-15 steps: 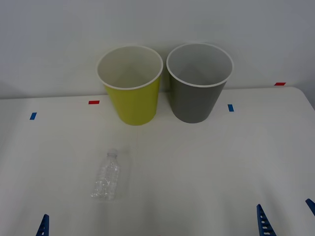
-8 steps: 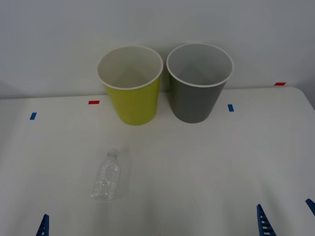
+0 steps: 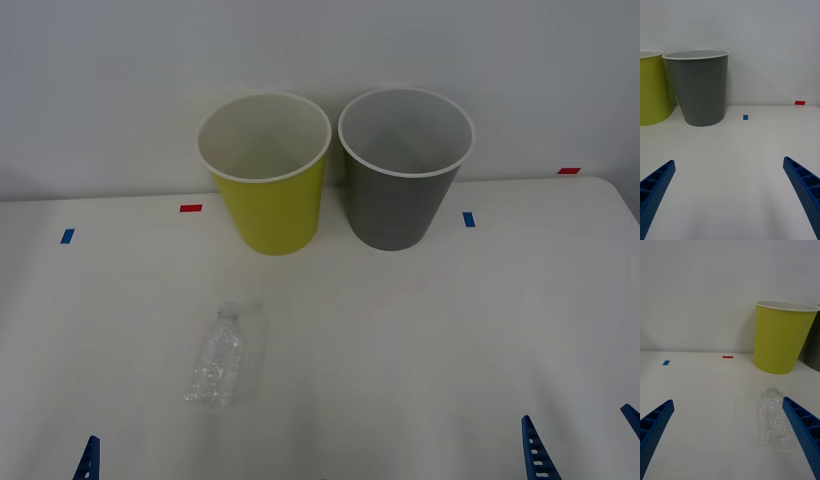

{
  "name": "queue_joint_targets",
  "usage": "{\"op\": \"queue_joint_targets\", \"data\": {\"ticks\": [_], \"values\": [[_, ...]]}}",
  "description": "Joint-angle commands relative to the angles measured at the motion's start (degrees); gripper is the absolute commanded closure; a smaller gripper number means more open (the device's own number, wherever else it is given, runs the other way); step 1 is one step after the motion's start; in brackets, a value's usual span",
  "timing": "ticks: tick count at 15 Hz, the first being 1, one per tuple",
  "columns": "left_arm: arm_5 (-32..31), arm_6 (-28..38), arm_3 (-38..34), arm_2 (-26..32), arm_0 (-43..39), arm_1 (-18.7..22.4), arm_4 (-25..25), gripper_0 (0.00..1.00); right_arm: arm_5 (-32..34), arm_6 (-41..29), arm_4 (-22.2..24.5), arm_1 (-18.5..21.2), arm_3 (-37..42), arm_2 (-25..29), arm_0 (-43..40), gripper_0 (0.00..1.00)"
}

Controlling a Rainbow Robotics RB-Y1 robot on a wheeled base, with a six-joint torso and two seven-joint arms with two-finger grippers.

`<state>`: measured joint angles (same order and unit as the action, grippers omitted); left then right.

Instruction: Put cans in the gray bin and PET bottles in the light green bin.

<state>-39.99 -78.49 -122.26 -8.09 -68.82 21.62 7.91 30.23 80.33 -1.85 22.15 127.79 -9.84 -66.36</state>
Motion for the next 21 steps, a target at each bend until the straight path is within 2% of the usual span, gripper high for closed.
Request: {"op": "queue_joint_targets", "data": {"ticks": [1, 15, 19, 21], "values": [[0.00, 0.00, 0.00, 0.00, 0.00, 0.00, 0.00, 0.00, 0.00, 0.00, 0.00, 0.00, 0.00, 0.00, 0.00, 0.00], [1.23, -0.18, 2.37, -0.35, 1.23, -0.35, 0.18, 0.00, 0.00, 0.00, 0.00, 0.00, 0.00, 0.00, 0.00, 0.00], [3.60, -0.53, 1.85, -1.93, 4.31, 5.45, 0.79, 0.00, 0.00, 0.00, 0.00, 0.00, 0.00, 0.00, 0.00, 0.00], [5.54, -0.97, 1.41, -1.85, 5.27, 7.03, 1.23, 0.00, 0.00, 0.00, 0.00, 0.00, 0.00, 0.00, 0.00, 0.00]]}}
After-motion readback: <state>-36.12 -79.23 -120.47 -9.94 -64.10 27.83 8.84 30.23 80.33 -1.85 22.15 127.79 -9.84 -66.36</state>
